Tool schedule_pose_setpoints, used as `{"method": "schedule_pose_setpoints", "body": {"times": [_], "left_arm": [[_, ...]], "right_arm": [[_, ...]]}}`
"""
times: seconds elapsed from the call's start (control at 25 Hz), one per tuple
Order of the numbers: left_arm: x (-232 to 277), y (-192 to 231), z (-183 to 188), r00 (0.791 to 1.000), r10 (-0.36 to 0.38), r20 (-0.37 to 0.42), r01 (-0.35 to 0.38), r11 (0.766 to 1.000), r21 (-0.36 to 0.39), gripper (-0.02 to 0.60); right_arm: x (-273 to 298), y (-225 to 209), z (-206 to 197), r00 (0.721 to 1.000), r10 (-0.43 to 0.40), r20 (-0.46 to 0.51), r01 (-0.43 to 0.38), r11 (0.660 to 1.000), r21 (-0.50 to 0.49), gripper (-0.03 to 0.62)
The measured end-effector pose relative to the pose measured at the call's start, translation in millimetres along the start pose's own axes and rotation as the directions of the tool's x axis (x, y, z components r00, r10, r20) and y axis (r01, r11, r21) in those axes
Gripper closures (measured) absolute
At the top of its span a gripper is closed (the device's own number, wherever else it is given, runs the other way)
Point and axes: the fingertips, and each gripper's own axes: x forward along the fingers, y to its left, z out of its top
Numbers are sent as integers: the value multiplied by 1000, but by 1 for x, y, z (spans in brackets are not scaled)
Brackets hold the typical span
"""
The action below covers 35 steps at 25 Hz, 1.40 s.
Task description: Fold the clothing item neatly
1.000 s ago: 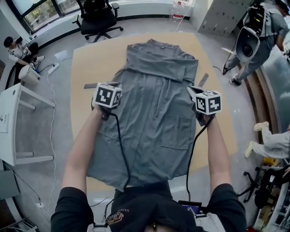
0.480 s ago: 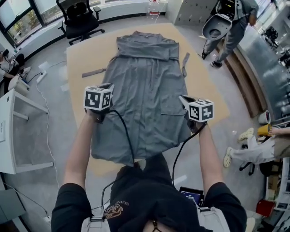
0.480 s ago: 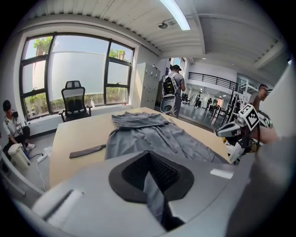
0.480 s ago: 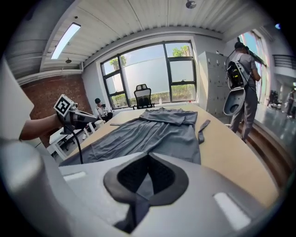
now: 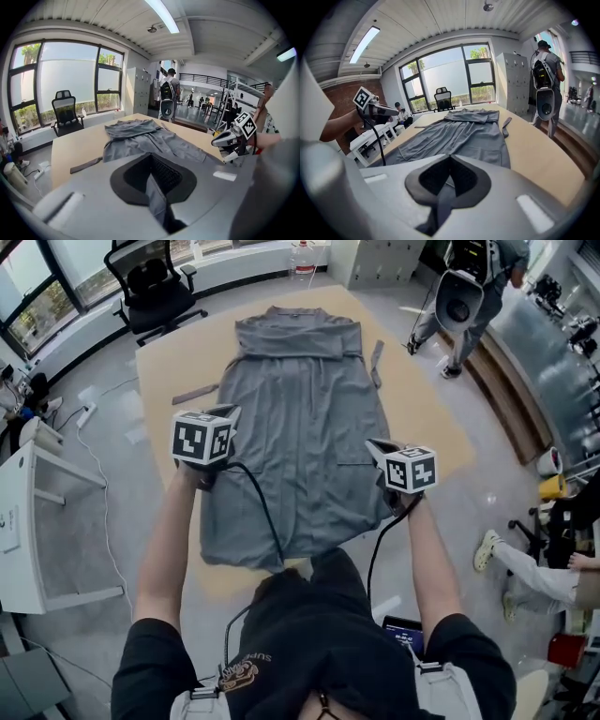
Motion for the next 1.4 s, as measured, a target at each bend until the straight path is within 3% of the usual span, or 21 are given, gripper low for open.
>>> {"method": "schedule_pose_setpoints", "body": {"times": [0.24,0.48,0.68,1.08,1.2,1.4], "left_arm": [[-15,-21,-27,1000,-18,-25,18,1000,-7,574],[-40,-39,-56,999,19,-44,-20,999,-39,574],[-54,-63,-92,989,80,-128,-80,997,8,574],[-89,-117,-187,957,60,-285,-56,998,21,574],[-100,-108,-217,940,110,-322,-103,994,38,574],[-119,-71,-254,919,240,-312,-257,966,-14,552]], "right_arm": [[-8,29,-13,999,41,8,-41,999,-13,591],[-29,37,-35,995,87,51,-86,996,-23,591],[-47,42,-76,987,145,75,-143,989,-22,591],[-63,50,-155,981,194,0,-194,981,13,586],[-65,51,-167,984,181,-10,-180,983,24,586],[-64,45,-187,992,119,-27,-118,992,36,570]]}}
